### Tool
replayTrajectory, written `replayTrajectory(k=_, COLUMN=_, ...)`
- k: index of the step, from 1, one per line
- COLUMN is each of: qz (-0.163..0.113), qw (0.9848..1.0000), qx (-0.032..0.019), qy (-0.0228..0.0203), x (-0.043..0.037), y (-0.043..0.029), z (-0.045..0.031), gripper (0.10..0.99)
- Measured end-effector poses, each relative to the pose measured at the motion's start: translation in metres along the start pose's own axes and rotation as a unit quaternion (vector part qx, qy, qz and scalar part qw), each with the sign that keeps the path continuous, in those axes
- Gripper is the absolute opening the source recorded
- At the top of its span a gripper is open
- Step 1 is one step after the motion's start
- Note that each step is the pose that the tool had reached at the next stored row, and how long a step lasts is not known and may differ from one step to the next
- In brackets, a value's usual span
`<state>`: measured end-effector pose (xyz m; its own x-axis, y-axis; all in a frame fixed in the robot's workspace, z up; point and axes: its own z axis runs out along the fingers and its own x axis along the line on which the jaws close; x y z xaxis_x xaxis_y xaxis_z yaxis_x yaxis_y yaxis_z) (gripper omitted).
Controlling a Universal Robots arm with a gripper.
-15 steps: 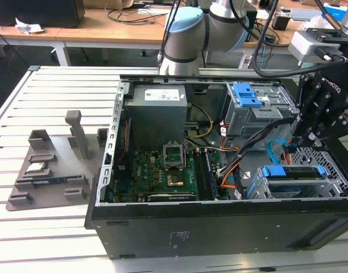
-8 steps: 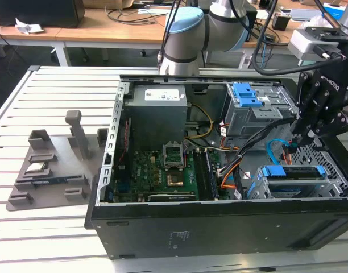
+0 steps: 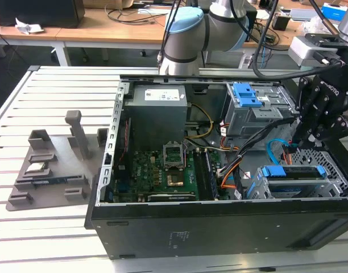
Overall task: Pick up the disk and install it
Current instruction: 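Insert the first disk wire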
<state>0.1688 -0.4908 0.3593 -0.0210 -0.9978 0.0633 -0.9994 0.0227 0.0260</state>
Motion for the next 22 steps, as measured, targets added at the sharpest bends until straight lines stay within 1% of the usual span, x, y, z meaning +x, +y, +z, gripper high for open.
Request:
replayTrajectory(k=2, qz=0.0, qw=1.0, qx=0.0, qy=0.0, x=0.0, y=0.0, z=0.0, gripper=0.333)
replayTrajectory(k=3, qz=0.0, qw=1.0, qx=0.0, qy=0.0, x=0.0, y=0.0, z=0.0001, gripper=0.318)
replayTrajectory(k=5, qz=0.0, qw=1.0, qx=0.0, qy=0.0001, x=0.0, y=0.0, z=0.0001, gripper=0.188)
replayTrajectory(k=6, qz=0.0, qw=1.0, qx=0.0, qy=0.0001, x=0.0, y=0.0, z=0.0002, gripper=0.165)
replayTrajectory(k=9, qz=0.0, qw=1.0, qx=0.0, qy=0.0, x=0.0008, y=-0.0001, z=0.0005, gripper=0.165)
replayTrajectory(k=11, qz=0.0, qw=1.0, qx=0.0002, qy=0.0076, x=0.0097, y=-0.0003, z=0.0011, gripper=0.165)
replayTrajectory(k=12, qz=0.0, qw=1.0, qx=0.0002, qy=0.01, x=0.0154, y=-0.0003, z=0.0017, gripper=0.165)
replayTrajectory(k=13, qz=0.0, qw=0.9999, qx=0.0002, qy=0.0105, x=0.0267, y=-0.0008, z=0.0056, gripper=0.165)
replayTrajectory(k=14, qz=0.0, qw=0.9999, qx=0.0001, qy=0.0105, x=0.0302, y=-0.0029, z=0.0141, gripper=0.165)
replayTrajectory(k=15, qz=0.0, qw=0.9999, qx=0.0001, qy=0.0105, x=0.0301, y=-0.0043, z=0.0156, gripper=0.165)
replayTrajectory(k=22, qz=0.0, qw=0.9999, qx=0.0, qy=0.0104, x=0.0297, y=-0.0075, z=0.0197, gripper=0.165)
